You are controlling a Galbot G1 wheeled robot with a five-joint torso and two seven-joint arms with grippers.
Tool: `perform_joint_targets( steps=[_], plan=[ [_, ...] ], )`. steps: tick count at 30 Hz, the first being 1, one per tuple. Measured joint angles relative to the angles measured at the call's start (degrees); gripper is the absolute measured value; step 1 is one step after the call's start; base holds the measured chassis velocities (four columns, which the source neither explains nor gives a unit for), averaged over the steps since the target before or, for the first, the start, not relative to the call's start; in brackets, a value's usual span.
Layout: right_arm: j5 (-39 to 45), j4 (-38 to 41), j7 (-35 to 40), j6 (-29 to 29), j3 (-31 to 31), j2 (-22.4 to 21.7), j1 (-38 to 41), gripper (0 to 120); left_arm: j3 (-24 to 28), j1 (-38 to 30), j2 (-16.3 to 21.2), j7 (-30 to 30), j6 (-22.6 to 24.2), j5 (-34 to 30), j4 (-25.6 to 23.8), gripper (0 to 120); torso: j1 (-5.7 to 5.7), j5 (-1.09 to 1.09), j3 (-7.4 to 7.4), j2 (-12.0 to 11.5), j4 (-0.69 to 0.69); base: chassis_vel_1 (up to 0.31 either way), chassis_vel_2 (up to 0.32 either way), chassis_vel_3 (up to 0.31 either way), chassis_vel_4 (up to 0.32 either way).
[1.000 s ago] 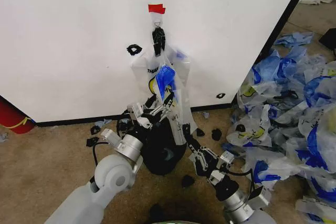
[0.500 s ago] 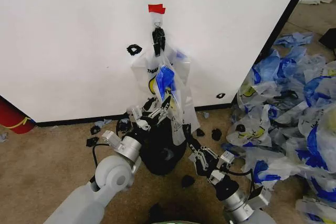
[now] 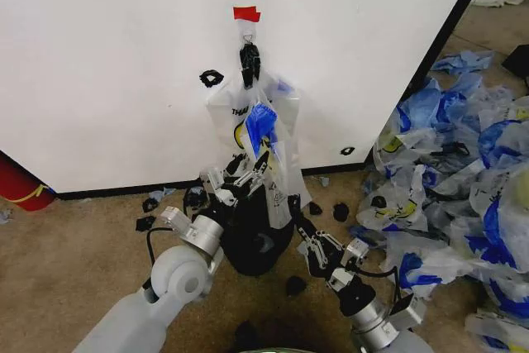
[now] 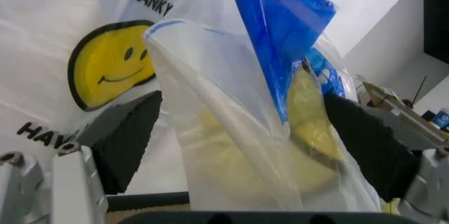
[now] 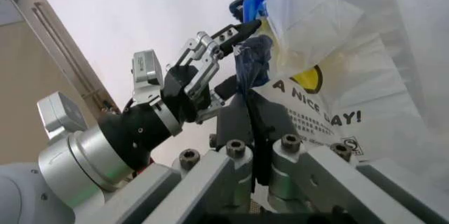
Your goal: Pick up the garbage bag from the wall and place it over the trash bin.
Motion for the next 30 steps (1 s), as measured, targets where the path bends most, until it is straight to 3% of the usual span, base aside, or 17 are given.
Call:
perform_joint_targets(
  steps=[10, 19, 24, 30],
  plan=[
    [-0.4, -0.3, 0.0, 0.1, 0.1, 0.3, -0.1, 0, -0.1, -0.7, -0.4, 0.4, -0.3, -0.1, 0.5, 90, 0.0, 0.0, 0.0, 0.0, 0.0, 0.0, 0.0, 0.0, 0.0],
    [-0.6, -0.3, 0.0, 0.2, 0.8, 0.2, -0.5, 0, 0.2, -0.9, -1.3, 1.0, -0.8, 0.1, 1.1, 54, 0.0, 0.0, 0.0, 0.0, 0.0, 0.0, 0.0, 0.0, 0.0],
    [-0.9, -0.4, 0.0, 0.3, 0.8, 0.4, -0.6, 0, 0.2, -0.8, -1.4, 1.2, -1.2, 0.8, 1.3, 41, 0.0, 0.0, 0.0, 0.0, 0.0, 0.0, 0.0, 0.0, 0.0],
    [-1.2, -0.6, 0.0, 0.4, 0.6, 0.4, -0.5, 0, -0.2, -0.2, -1.3, 1.3, -1.5, 1.3, 1.3, 15, 0.0, 0.0, 0.0, 0.0, 0.0, 0.0, 0.0, 0.0, 0.0]
  ],
)
